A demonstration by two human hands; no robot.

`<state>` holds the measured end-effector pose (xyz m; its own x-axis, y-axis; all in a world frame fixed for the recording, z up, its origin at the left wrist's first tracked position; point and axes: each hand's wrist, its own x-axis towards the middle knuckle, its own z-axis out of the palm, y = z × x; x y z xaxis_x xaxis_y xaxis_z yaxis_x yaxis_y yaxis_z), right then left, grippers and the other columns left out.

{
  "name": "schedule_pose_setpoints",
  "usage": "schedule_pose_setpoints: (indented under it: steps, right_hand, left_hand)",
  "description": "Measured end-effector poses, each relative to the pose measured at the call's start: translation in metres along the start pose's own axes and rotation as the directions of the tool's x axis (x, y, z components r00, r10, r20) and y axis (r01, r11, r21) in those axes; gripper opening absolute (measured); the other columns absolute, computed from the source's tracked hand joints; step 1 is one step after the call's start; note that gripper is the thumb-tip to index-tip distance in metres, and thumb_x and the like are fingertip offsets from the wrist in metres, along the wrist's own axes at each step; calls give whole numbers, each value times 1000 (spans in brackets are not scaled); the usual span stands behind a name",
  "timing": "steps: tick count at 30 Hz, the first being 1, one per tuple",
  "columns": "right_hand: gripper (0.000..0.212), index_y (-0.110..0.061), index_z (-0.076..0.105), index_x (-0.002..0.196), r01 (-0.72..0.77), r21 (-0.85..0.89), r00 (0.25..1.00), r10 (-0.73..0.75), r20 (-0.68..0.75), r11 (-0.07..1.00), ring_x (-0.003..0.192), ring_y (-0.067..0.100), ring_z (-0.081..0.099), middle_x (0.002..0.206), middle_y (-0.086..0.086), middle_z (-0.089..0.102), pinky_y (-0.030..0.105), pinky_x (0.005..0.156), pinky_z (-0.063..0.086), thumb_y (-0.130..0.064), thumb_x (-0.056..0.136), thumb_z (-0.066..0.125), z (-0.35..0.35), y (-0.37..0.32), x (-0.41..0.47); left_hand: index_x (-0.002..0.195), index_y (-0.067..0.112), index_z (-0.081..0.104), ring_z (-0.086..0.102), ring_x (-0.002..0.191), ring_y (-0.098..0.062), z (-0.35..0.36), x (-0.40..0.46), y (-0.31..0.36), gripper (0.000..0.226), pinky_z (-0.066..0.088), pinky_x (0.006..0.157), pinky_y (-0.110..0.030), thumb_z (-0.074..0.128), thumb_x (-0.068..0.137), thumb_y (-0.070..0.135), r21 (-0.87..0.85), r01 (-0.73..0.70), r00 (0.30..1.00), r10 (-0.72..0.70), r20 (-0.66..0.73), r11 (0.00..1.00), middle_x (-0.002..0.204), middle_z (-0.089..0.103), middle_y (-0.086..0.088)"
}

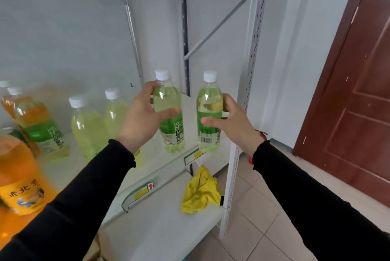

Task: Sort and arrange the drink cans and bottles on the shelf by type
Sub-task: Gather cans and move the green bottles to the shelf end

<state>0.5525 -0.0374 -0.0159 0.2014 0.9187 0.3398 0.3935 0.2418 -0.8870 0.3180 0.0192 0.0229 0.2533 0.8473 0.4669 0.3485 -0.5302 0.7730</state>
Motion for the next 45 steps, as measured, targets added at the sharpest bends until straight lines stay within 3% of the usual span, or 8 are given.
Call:
schedule_pose_setpoints:
  steps: [5, 11, 15, 27, 32, 37, 40, 45]
  right_hand:
    - [66, -27, 54, 129, -2, 26, 998, 0, 63, 1000, 115, 6, 60, 121, -7, 66, 29, 97, 49, -29, 73, 89, 14, 20, 42]
    - [78, -29, 55, 129, 1, 64, 982, -13, 189, 998, 116, 9, 61, 120, -7, 68, 42, 104, 49, -46, 61, 89, 34, 46, 99]
    - [70, -30, 56, 125, 10, 74, 957, -31, 289, 997, 117, 10, 60, 121, -5, 67, 46, 105, 48, -41, 66, 90, 43, 58, 124]
    - [75, -23, 48, 130, 105, 76, 939, -124, 322, 992, 107, 2, 59, 111, -15, 61, 35, 94, 53, -37, 70, 90, 60, 63, 144]
    - [80, -26, 44, 132, 146, 30, 937, -148, 318, 989, 104, -7, 56, 112, -19, 60, 28, 85, 52, -46, 68, 89, 59, 61, 138]
    - [82, -26, 42, 130, 167, -16, 948, -156, 276, 986, 98, -9, 58, 111, -19, 61, 28, 81, 52, -52, 67, 87, 59, 58, 133]
    - [80, -26, 41, 131, 171, -47, 949, -151, 278, 984, 98, -7, 58, 113, -18, 61, 27, 80, 52, -52, 69, 86, 59, 59, 129]
    - [79, -26, 39, 139, 173, -167, 933, -107, 342, 971, 108, 9, 58, 124, -10, 57, 32, 84, 50, -47, 77, 82, 49, 69, 121]
  left_hand:
    - [134, 28, 46, 59, 102, 0, 13, 18, -21, 68, 46, 74, -21, 83, 78, 31, 60, 36, 999, -36, 14, 998, 112, 61, 14]
    - [135, 32, 43, 59, 114, -12, 23, 43, -44, 71, 52, 94, -39, 83, 77, 34, 133, 145, 989, -145, -15, 980, 115, 61, 12]
    - [134, 33, 44, 58, 115, -11, 28, 50, -50, 68, 51, 95, -38, 83, 78, 32, 158, 204, 978, -194, -73, 966, 114, 61, 14]
    - [132, 36, 42, 57, 114, -8, 34, 54, -53, 67, 51, 83, -29, 81, 78, 38, 205, 268, 958, -239, -156, 941, 121, 60, 10]
    - [127, 38, 42, 57, 114, -8, 35, 50, -54, 65, 54, 86, -32, 82, 77, 35, 194, 272, 957, -244, -157, 942, 119, 61, 10]
    - [129, 36, 42, 59, 108, 2, 39, 46, -48, 65, 52, 84, -23, 82, 79, 28, 186, 265, 959, -239, -154, 946, 115, 63, 14]
    - [134, 36, 39, 63, 108, -5, 39, 42, -46, 70, 53, 90, -31, 82, 79, 31, 196, 270, 958, -243, -150, 943, 116, 63, 15]
    - [157, 31, 11, 44, 136, -15, 44, 32, -39, 102, 38, 111, -35, 79, 82, 36, 340, 282, 959, -247, -142, 897, 153, 40, 8]
